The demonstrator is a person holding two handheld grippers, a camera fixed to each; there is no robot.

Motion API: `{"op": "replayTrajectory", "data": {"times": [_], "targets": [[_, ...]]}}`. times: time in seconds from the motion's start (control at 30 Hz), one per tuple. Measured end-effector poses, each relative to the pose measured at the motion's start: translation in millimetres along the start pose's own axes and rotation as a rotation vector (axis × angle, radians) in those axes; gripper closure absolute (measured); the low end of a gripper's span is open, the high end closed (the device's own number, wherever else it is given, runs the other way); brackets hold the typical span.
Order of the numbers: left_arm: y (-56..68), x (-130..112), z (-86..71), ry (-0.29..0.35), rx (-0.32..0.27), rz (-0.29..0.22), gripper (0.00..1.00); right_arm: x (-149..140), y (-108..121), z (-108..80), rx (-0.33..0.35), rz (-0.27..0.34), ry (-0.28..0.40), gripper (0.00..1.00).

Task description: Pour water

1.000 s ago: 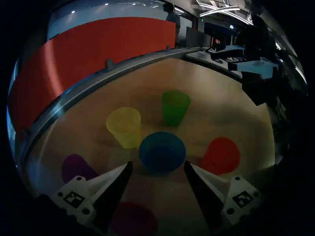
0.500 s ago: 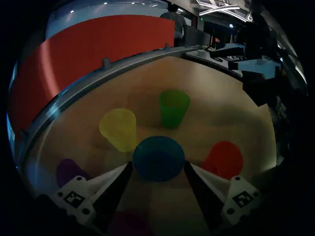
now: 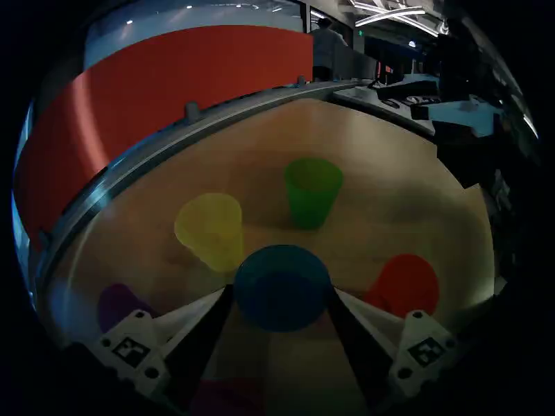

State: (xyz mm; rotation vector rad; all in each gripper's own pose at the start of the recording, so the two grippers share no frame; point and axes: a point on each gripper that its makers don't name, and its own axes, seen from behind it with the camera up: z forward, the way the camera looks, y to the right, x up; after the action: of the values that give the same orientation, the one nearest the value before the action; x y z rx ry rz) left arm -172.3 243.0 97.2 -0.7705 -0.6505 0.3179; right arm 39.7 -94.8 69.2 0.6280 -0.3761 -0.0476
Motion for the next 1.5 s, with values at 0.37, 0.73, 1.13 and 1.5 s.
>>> {"op": "replayTrajectory", "data": {"times": [0.37, 0.73, 1.13, 1.5], "targets": [[-1.0, 0.9, -0.5, 0.013, 0.014, -0.01, 0.13, -0.7, -1.1, -0.1, 0.001, -0.002, -0.001, 0.0], [-1.5, 11.4, -16.6, 0.054, 0.02, -0.003, 0.13, 1.5, -0.5, -0.1, -0.001, -0.004, -0.001, 0.0], [-7.3, 50.3, -57.1, 0.194, 0.044, -0.034, 0.13, 4.8, -6.3, 1.5, 0.003, -0.021, -0.004, 0.0], [-19.4, 85.2, -92.5, 0.347, 0.089, -0.025, 0.13, 6.4, -8.5, 2.3, 0.0, -0.027, -0.004, 0.0]]}}
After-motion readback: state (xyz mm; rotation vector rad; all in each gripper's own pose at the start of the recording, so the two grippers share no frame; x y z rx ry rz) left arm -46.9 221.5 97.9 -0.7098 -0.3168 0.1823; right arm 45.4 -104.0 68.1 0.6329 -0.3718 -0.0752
